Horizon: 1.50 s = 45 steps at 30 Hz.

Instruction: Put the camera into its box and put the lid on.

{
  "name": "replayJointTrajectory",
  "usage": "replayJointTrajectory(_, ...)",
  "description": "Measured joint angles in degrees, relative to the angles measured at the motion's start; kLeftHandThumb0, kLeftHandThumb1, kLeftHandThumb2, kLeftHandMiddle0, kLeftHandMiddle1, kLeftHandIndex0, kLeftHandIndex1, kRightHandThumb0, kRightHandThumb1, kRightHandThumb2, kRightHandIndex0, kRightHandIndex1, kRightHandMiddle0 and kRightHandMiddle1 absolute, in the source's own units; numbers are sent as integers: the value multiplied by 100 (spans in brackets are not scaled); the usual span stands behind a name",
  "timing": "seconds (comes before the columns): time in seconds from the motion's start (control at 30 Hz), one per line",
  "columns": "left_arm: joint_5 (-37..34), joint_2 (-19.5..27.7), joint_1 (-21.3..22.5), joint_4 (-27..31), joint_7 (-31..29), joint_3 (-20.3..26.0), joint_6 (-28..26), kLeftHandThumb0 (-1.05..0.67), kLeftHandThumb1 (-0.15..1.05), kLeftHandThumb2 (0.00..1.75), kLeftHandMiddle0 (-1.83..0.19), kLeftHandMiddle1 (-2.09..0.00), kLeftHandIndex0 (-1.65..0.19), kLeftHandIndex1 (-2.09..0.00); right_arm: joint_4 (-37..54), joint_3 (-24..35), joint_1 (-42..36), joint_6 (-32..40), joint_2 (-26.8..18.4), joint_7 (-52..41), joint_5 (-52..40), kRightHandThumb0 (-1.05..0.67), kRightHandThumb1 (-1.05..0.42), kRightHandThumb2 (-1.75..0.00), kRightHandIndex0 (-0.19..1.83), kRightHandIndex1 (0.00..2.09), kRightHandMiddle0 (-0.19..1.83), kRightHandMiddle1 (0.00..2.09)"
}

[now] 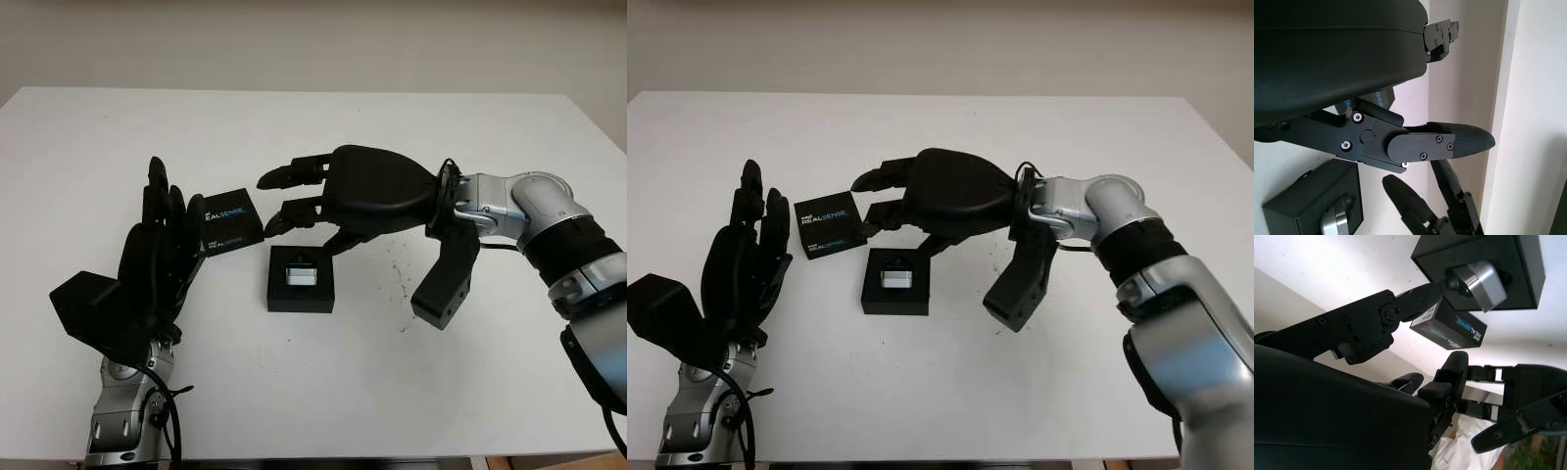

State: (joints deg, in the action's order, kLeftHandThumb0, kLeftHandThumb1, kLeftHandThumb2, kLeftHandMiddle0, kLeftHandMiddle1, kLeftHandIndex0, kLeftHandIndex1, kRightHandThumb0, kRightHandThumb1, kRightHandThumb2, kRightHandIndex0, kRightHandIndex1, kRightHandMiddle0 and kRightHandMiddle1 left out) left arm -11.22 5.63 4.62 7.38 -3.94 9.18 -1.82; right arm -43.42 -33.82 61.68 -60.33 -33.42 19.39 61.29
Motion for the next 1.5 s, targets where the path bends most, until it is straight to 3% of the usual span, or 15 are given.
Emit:
replayJointTrajectory(0.6, 1, -2, 0, 2, 0, -5, -11, -72, 105, 41, 19, 0, 19, 0, 1, -117, 60, -73, -97, -21, 43, -31, -84, -5, 33, 21, 36, 58)
replayJointTrajectory(1.5, 35, -9, 0, 14, 17, -14, -21, -72, 105, 42, 19, 0, 19, 0, -194, -323, 17, -161, 110, 6, 67, -31, -88, -6, 35, 22, 35, 71)
